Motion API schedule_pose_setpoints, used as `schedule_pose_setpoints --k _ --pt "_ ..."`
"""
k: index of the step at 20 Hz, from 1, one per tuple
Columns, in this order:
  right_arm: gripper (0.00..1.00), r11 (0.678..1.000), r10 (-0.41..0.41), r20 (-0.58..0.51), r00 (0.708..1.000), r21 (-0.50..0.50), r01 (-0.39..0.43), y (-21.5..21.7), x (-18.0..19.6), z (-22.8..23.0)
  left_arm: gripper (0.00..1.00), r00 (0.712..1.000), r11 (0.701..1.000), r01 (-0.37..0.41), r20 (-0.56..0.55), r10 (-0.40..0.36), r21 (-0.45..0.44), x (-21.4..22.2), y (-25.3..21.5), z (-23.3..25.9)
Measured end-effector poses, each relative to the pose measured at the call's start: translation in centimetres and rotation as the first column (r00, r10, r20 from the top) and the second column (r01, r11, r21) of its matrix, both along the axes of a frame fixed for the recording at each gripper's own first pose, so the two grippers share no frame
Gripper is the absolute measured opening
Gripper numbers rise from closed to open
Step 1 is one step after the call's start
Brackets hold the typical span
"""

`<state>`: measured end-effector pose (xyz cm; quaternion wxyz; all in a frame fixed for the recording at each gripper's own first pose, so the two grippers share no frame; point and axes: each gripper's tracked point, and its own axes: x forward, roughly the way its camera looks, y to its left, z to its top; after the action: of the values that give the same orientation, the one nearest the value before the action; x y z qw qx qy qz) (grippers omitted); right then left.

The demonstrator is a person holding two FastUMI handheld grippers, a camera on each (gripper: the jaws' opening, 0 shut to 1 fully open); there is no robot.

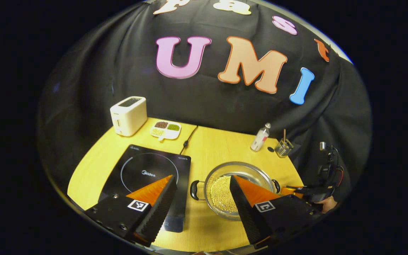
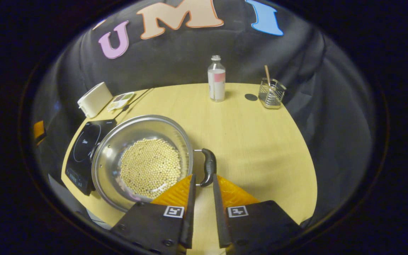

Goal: First push the handle of the pot to place it horizontally, then grasp the pot with both hands and set it on the induction cooktop.

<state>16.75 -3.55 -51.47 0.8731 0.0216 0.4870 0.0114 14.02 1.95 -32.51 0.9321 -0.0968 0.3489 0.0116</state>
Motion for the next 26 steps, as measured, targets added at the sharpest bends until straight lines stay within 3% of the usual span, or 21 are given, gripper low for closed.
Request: schedule_pose_setpoints --k 4,6,9,10,13,15,17,20,23,25,26 --pt "0.42 0.997 -0.079 -0.039 0.996 -0.009 0.078 0.6 0.4 -0.7 0.91 0.996 0.995 0.06 -0.06 -0.065 -0.079 1.0 -0.2 -3.4" --pt "0.38 0.992 -0.12 -0.06 0.991 -0.035 0.118 0.4 0.2 -1.0 0.9 0.988 0.99 0.11 -0.099 -0.119 -0.093 1.0 -0.3 -6.0" --pt "0.43 0.99 -0.136 -0.075 0.988 -0.047 0.133 0.7 0.0 -1.3 0.95 0.971 0.986 0.146 -0.178 -0.158 -0.079 0.8 0.5 -9.8" --pt "0.43 0.99 -0.131 -0.083 0.988 -0.056 0.126 0.6 -0.1 -1.6 0.89 0.967 0.986 0.146 -0.198 -0.159 -0.079 1.1 0.6 -10.7" --pt "0.46 0.991 -0.13 -0.084 0.988 -0.041 0.127 0.3 0.7 -1.8 0.88 0.957 0.99 0.123 -0.257 -0.137 -0.067 1.8 0.8 -13.5" --pt "0.52 0.989 -0.146 -0.021 0.989 0.0 0.146 0.0 2.8 -1.1 0.89 0.95 0.993 0.11 -0.289 -0.118 -0.042 2.1 0.7 -14.8" --pt "0.49 0.993 -0.101 -0.092 0.991 0.048 0.106 0.2 2.6 -2.8 0.87 0.943 0.994 0.106 -0.316 -0.107 -0.02 2.3 0.1 -16.0" --pt "0.54 0.984 -0.116 -0.079 0.99 0.129 0.126 0.2 4.1 -2.9 0.84 0.922 0.996 0.087 -0.378 -0.084 -0.009 1.8 -1.4 -17.9" --pt "0.48 0.983 -0.098 -0.085 0.992 0.145 0.109 -0.2 4.6 -3.1 0.83 0.919 0.997 0.064 -0.393 -0.041 0.045 1.8 -1.4 -18.8" --pt "0.66 0.993 -0.034 -0.048 0.998 0.114 0.039 -0.6 4.8 -2.8 0.83 0.912 0.996 0.063 -0.408 -0.029 0.069 1.7 -1.5 -19.2" --pt "0.7 0.993 -0.003 -0.036 0.999 0.115 0.007 -0.4 5.0 -2.7 0.83 0.914 0.994 0.069 -0.404 -0.03 0.082 2.0 -1.5 -19.2"
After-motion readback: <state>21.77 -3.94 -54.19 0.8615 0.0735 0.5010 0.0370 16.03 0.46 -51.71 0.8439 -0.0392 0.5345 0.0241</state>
